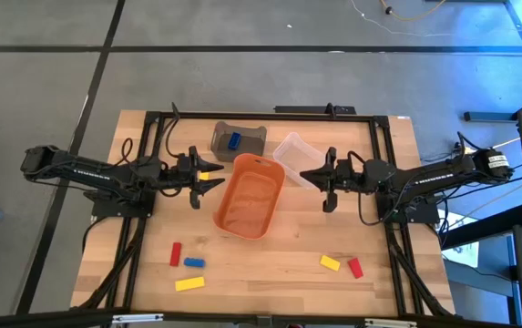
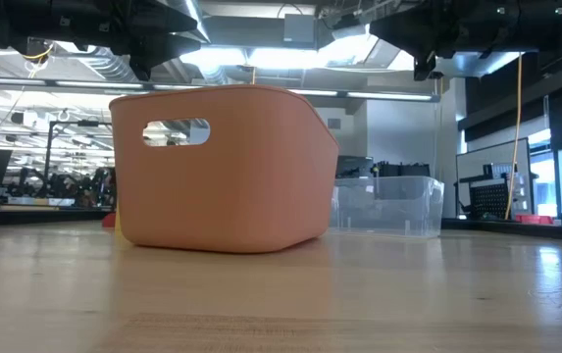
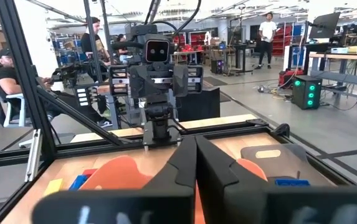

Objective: Sort & place blocks by color
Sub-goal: Put the blue game piece into the black bin

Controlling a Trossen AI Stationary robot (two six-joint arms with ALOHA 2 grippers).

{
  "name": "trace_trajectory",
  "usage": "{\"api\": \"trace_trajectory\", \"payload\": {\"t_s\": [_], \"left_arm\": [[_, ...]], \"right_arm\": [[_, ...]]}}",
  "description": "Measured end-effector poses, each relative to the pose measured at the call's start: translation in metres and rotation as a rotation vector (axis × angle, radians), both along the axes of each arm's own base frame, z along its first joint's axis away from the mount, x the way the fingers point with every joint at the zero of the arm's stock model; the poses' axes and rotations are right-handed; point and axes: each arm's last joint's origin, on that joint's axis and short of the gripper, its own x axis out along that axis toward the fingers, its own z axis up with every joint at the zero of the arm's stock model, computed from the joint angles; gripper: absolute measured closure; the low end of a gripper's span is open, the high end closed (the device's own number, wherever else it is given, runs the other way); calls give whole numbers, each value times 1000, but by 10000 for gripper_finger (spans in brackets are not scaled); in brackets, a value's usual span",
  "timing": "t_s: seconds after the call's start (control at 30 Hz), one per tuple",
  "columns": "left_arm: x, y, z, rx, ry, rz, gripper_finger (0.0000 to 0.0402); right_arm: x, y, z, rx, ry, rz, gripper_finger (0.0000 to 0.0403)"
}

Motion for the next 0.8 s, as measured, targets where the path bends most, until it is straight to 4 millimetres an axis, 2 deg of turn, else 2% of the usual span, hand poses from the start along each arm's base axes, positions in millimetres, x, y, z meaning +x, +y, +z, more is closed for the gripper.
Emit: {"api": "trace_trajectory", "payload": {"t_s": [0.6,0.7,0.8], "left_arm": [[0,0,1,-1,-6,-6,217],[0,-3,1,0,-13,-83,217],[1,-10,4,17,-51,-242,217]], "right_arm": [[0,-4,-3,-3,35,-19,402],[0,-4,-4,-3,39,-23,402],[0,-4,-4,-3,47,-22,403]]}}
